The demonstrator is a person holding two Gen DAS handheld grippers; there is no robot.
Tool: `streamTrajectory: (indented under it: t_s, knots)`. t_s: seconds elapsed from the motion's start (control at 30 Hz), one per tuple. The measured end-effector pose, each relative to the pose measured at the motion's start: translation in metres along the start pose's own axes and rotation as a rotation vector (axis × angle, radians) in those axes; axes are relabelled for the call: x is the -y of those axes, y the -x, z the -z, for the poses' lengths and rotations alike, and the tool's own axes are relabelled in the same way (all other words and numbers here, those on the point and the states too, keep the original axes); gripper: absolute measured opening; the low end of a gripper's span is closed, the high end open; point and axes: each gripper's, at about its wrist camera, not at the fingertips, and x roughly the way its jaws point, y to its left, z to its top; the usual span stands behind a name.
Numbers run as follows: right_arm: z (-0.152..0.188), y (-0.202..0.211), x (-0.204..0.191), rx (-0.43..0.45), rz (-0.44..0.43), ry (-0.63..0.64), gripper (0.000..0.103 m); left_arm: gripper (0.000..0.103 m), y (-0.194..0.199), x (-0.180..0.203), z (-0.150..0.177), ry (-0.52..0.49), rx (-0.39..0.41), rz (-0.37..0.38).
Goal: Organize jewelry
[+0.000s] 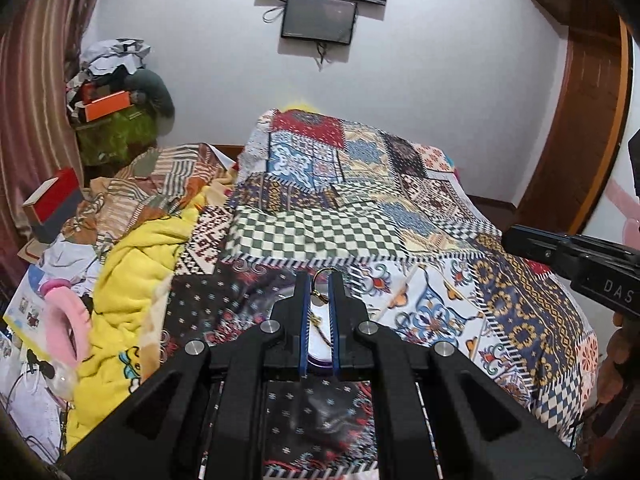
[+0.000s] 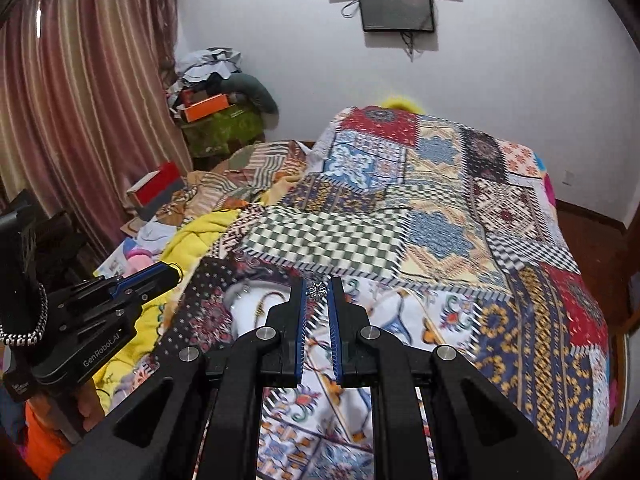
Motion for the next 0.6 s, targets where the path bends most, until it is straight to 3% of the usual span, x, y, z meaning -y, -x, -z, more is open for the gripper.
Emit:
streamTrajectory:
  t_s: [0.3, 0.6]
  knots:
    - [-0.008, -0.031, -0.022, -0.028, -0.054, 0.047, 0.009, 0.007, -0.014, -0.018, -0.004, 0.02, -0.005, -0.013]
    - [-0.003, -0.077, -0.035, -0.112, -0.093, 0.082, 0.009, 0.007, -0.044, -0.029, 0.0, 0.025, -0.049, -0.01]
